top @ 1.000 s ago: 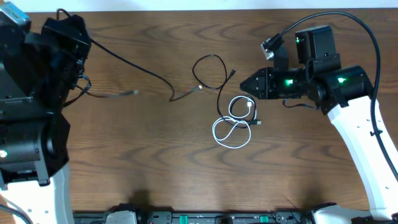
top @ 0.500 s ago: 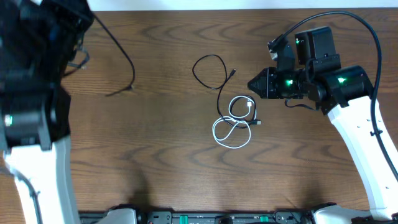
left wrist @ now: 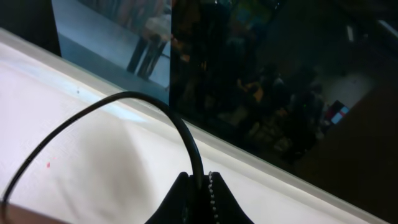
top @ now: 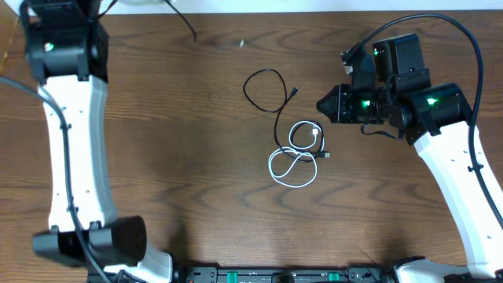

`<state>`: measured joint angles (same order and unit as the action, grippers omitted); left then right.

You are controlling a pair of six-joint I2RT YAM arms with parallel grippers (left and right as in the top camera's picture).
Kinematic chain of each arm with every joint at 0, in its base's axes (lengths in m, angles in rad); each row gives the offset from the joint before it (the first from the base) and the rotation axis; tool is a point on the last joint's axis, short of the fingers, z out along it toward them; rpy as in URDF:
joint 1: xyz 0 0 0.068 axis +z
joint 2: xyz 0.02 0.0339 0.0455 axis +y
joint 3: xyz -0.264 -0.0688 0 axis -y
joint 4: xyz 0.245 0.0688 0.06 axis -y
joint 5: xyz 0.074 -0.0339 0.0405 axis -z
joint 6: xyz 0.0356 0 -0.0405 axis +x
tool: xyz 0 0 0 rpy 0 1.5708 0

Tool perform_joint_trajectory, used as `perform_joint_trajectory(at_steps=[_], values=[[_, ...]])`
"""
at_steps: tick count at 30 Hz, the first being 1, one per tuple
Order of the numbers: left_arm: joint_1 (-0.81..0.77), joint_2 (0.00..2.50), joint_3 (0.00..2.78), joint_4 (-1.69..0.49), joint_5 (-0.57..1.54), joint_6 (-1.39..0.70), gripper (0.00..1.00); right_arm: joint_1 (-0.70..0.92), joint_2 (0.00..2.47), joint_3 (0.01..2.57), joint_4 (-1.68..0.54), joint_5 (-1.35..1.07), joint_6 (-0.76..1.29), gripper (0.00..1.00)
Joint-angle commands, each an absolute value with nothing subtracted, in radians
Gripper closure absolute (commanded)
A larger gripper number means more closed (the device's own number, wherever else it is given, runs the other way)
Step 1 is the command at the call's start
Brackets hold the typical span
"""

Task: Untangle cables
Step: 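Lay the black cable down at the upper left with the left gripper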

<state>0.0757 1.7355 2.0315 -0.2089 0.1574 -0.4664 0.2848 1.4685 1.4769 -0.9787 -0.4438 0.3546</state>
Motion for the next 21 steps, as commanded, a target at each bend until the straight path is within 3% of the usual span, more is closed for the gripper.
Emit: perform_joint_trajectory(at_steps=[1,14,21], values=[[0.048,1.782,2.061,-0.155,0.206,-0.462,0.92,0.29,1.451,1.483,-0.973,-0.405,0.343,0.89],[-0.008,1.992,2.061,0.075,0.448,-0.77,0.93,0.29,1.451,1.483,-0.984,-0.405,0.343,0.91],[0.026,2.075,2.061,0.061,0.472,-0.755,0.93,0.29,1.452,1.474,-0.989,-0.402,0.343,0.91]])
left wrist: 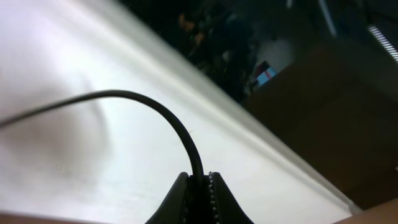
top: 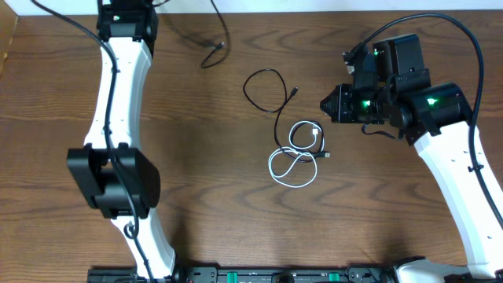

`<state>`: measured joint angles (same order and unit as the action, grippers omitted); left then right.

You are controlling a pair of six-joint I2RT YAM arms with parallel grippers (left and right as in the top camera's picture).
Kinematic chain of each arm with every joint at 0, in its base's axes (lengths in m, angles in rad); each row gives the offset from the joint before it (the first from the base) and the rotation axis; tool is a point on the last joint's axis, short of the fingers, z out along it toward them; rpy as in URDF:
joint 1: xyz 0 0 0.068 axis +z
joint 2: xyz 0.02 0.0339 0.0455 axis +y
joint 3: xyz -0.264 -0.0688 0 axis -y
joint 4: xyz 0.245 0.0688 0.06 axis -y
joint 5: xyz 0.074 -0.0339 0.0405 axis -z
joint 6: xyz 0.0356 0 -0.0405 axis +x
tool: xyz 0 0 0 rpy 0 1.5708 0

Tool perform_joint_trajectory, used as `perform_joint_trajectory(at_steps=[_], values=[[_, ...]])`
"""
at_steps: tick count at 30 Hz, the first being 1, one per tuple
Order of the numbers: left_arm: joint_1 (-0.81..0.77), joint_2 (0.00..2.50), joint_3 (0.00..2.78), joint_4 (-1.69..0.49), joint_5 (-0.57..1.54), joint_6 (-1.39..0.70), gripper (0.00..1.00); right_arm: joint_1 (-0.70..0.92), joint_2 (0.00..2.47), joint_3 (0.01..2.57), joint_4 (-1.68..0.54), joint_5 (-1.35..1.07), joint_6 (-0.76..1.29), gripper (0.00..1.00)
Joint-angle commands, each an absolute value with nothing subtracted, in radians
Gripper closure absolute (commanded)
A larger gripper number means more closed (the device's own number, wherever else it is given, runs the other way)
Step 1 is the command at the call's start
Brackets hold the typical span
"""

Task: Untangle cables
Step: 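Lay the black cable down at the upper left with the left gripper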

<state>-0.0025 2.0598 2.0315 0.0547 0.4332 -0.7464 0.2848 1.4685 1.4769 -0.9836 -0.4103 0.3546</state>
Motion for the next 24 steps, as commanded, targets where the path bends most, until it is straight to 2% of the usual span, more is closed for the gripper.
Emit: perform_joint_trajectory(at_steps=[1,5,8,9,10,11,12,13,14,15,16,24], values=[[0.036,2.085,2.061,0.057,0.471,-0.736,0.93,0.29,1.453,1.47,-0.989,-0.402,0.342,0.91],[0.104,2.106,2.061,-0.049,0.422,-0.603,0.93,0.29,1.454,1.452,-1.002,-0.401,0.342,0.93],[0.179,2.11,2.061,-0.189,0.302,-0.428,0.93,0.29,1.454,1.431,-1.007,-0.39,0.34,0.94],[0.203,2.11,2.061,-0.229,0.26,-0.372,0.84,0.29,1.454,1.424,-1.008,-0.383,0.329,0.94],[0.226,2.11,2.059,-0.266,0.22,-0.322,0.63,0.29,1.454,1.417,-1.008,-0.377,0.319,0.94],[0.247,2.111,2.059,-0.302,0.187,-0.272,0.56,0.29,1.454,1.411,-1.01,-0.373,0.32,0.94],[0.279,2.114,2.057,-0.349,0.141,-0.197,0.56,0.29,1.454,1.404,-1.01,-0.373,0.32,0.94],[0.302,2.118,2.057,-0.384,0.104,-0.154,0.51,0.29,1.454,1.401,-1.01,-0.373,0.321,0.94],[0.321,2.121,2.057,-0.411,0.075,-0.13,0.29,0.29,1.454,1.398,-1.01,-0.373,0.321,0.94],[0.341,2.125,2.057,-0.44,0.046,-0.113,0.14,0.29,1.454,1.398,-1.011,-0.373,0.321,0.94],[0.364,2.129,2.057,-0.471,0.027,-0.097,0.07,0.29,1.454,1.398,-1.011,-0.373,0.321,0.94],[0.479,2.135,2.056,-0.659,0.022,-0.083,0.08,0.29,1.454,1.398,-1.01,-0.376,0.322,0.93]])
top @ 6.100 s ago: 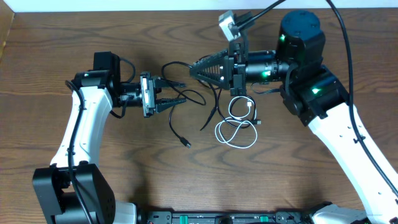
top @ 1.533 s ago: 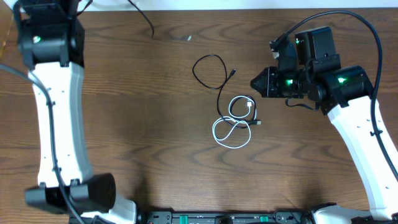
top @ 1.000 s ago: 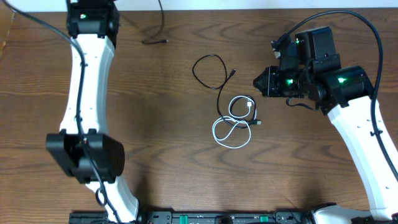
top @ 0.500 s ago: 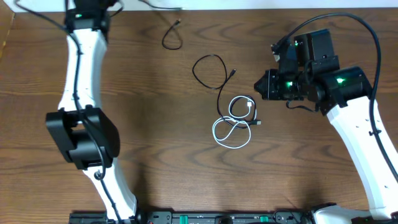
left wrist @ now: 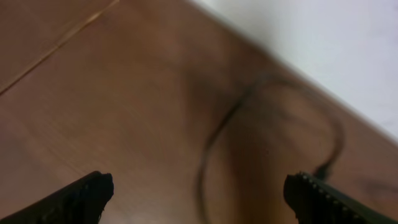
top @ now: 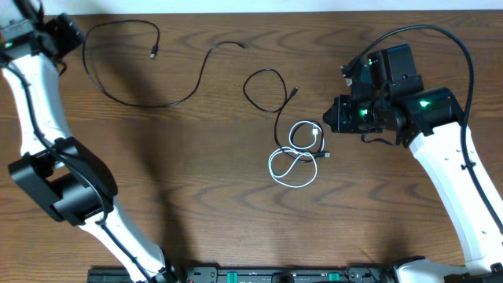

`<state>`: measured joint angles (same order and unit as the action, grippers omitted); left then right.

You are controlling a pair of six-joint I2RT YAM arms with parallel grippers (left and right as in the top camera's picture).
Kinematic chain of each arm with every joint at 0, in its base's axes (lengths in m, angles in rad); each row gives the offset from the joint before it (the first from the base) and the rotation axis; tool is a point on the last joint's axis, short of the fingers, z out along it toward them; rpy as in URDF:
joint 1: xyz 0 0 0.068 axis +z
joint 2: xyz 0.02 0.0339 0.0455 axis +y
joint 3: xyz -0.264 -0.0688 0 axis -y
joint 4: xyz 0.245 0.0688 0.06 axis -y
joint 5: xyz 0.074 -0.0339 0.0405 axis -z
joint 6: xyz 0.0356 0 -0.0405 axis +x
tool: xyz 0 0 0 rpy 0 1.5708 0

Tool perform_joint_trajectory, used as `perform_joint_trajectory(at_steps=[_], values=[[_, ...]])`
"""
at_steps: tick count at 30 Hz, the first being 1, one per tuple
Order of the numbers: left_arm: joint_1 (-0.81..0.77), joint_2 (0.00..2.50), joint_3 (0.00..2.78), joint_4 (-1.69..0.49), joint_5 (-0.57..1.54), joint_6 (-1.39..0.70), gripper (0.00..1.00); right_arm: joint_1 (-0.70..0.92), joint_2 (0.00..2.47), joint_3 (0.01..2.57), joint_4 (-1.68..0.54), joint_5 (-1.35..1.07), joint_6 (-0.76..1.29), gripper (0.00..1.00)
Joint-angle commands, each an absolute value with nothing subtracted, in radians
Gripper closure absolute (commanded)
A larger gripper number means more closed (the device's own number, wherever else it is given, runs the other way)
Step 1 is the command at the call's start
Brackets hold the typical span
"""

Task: Untangle cables
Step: 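Lay the black cable down at the upper left with the left gripper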

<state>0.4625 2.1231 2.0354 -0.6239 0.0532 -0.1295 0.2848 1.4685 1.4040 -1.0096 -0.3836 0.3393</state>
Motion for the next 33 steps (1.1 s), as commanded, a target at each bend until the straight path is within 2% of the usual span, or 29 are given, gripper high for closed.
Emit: perform_joint_trajectory(at_steps=[1,6,13,17,19,24,28,33], values=[[0.481,2.135,2.052,-0.679,0.022,-0.083,0.08,0.29,1.454,1.398,-1.01,-0.376,0.327,0.93],[0.464,2.138,2.007,-0.739,0.099,-0.091,0.13,0.29,1.454,1.398,-1.008,-0.376,0.347,0.9],[0.363,2.14,1.919,-0.776,0.311,-0.201,0.11,0.29,1.454,1.398,-1.008,-0.376,0.347,0.9],[0.279,2.141,1.861,-0.815,0.328,-0.2,0.11,0.29,1.454,1.398,-1.011,-0.376,0.347,0.89],[0.247,2.141,1.825,-0.817,0.318,-0.212,0.11,0.29,1.454,1.398,-1.012,-0.376,0.347,0.89],[0.177,2.146,1.73,-0.817,0.102,-0.459,0.05,0.29,1.454,1.398,-1.013,-0.376,0.347,0.87],[0.151,2.153,1.644,-0.749,-0.04,-0.496,0.05,0.29,1.454,1.398,-1.018,-0.376,0.343,0.87],[0.156,2.171,1.625,-0.735,-0.046,-0.515,0.05,0.29,1.454,1.398,-1.024,-0.375,0.342,0.87]])
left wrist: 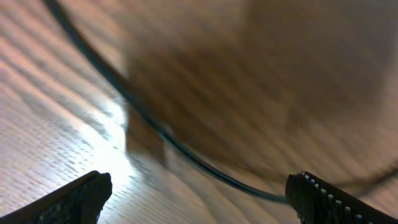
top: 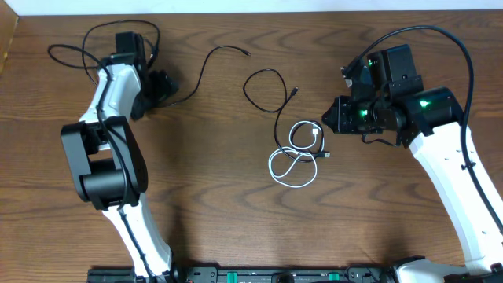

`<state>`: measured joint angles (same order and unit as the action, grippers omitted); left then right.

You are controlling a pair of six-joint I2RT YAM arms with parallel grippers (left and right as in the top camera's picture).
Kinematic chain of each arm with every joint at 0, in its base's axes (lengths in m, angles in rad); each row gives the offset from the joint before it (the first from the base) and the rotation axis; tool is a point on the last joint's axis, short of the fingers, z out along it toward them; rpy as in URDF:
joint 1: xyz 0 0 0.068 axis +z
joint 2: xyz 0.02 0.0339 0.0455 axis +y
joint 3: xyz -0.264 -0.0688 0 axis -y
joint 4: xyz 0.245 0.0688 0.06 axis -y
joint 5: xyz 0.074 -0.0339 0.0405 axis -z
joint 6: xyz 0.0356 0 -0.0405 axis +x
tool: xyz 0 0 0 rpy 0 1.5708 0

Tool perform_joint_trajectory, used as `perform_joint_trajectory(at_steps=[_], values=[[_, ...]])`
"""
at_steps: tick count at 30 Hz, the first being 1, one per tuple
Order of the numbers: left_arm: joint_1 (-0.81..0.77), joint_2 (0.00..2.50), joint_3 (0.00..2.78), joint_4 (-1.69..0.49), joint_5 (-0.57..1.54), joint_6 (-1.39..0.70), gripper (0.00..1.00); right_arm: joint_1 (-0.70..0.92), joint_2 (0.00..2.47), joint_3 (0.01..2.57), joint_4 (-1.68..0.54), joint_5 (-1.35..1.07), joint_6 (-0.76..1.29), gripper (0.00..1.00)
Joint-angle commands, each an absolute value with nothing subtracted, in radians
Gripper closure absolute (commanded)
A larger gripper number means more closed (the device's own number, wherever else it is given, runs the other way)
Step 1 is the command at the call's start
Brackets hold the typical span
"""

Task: Untangle cables

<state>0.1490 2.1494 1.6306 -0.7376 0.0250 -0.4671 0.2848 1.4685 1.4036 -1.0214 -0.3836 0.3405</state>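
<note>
A long black cable [top: 200, 67] lies spread along the table's far left, seen up close as a dark line [left wrist: 155, 127] in the left wrist view. My left gripper [top: 163, 85] [left wrist: 199, 199] hovers low over it, open and holding nothing. At the centre a second black cable [top: 263, 75] loops round, then runs down into a coiled white cable [top: 292, 161], and the two cross there. My right gripper [top: 324, 115] hangs just right of that coil; whether its jaws are open or shut does not show.
The wooden table [top: 212, 204] ends at a white strip along its far edge. A black rail [top: 275, 275] runs along the near edge. My left arm [top: 106, 157] stretches along the left side, and my right arm [top: 452, 181] along the right.
My left gripper was open at the far left corner; it now sits further right, low over the long black cable. The cable's left loop has shifted. The right arm has not moved.
My left gripper was shut on the long black cable, held up at the far left. It was still shut on it further right along the far edge. Then it was open at the corner with the cable spread on the table. Now it is open above that cable.
</note>
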Motion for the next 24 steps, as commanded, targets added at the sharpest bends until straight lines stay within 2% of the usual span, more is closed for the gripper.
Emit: perform_joint_trajectory(at_steps=[1,6,8,12,21,22,23,24], values=[[0.156,2.171,1.625,-0.734,-0.046,-0.515,0.05,0.29,1.454,1.398,-1.023,-0.374,0.342,0.86],[0.156,2.172,1.622,-0.705,-0.046,-0.516,0.06,0.29,1.454,1.398,-1.022,-0.372,0.342,0.86],[0.156,2.172,1.618,-0.686,-0.046,-0.536,0.12,0.29,1.454,1.398,-1.024,-0.373,0.343,0.86],[0.156,2.172,1.599,-0.659,-0.046,-0.57,0.17,0.29,1.454,1.398,-1.03,-0.373,0.343,0.87],[0.156,2.175,1.552,-0.63,-0.047,-0.604,0.17,0.29,1.454,1.398,-1.032,-0.373,0.343,0.87],[0.156,2.177,1.552,-0.626,-0.047,-0.603,0.19,0.29,1.454,1.398,-1.032,-0.373,0.343,0.87],[0.156,2.184,1.552,-0.62,-0.054,-0.604,0.27,0.29,1.454,1.398,-1.033,-0.373,0.343,0.87],[0.156,2.188,1.552,-0.619,-0.055,-0.604,0.29,0.29,1.454,1.398,-1.033,-0.373,0.343,0.87]])
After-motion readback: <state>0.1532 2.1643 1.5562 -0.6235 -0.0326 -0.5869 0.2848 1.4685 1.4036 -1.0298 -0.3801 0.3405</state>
